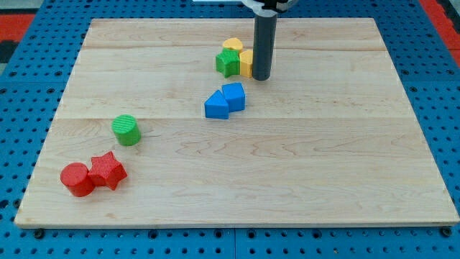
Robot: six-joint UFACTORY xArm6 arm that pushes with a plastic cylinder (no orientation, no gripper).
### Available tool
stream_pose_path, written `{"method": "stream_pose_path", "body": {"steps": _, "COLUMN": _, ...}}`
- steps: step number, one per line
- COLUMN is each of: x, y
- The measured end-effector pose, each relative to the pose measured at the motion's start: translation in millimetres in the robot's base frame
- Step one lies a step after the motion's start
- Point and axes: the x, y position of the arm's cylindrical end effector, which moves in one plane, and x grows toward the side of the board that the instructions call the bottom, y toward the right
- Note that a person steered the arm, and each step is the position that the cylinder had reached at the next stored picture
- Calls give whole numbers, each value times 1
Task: Move the blue triangle to the left of the green star
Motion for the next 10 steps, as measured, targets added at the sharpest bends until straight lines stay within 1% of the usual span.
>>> {"method": "stream_pose_path", "body": {"steps": 1, "x": 66, "y": 0}}
{"method": "stream_pose_path", "body": {"steps": 2, "x": 103, "y": -17}}
{"method": "stream_pose_path", "body": {"steps": 3, "x": 107, "y": -43}}
{"method": "stream_pose_path", "body": {"steps": 4, "x": 106, "y": -86}}
{"method": "stream_pose_path", "body": {"steps": 5, "x": 106, "y": -97}}
{"method": "stream_pose_path", "body": {"steps": 6, "x": 93, "y": -95}}
{"method": "stream_pose_path", "body": {"steps": 7, "x": 73, "y": -63}}
{"method": "stream_pose_path", "body": {"steps": 8, "x": 57, "y": -56}}
{"method": "stream_pose_path", "body": {"steps": 9, "x": 57, "y": -56}}
{"method": "stream_pose_path", "body": {"steps": 10, "x": 25, "y": -56}}
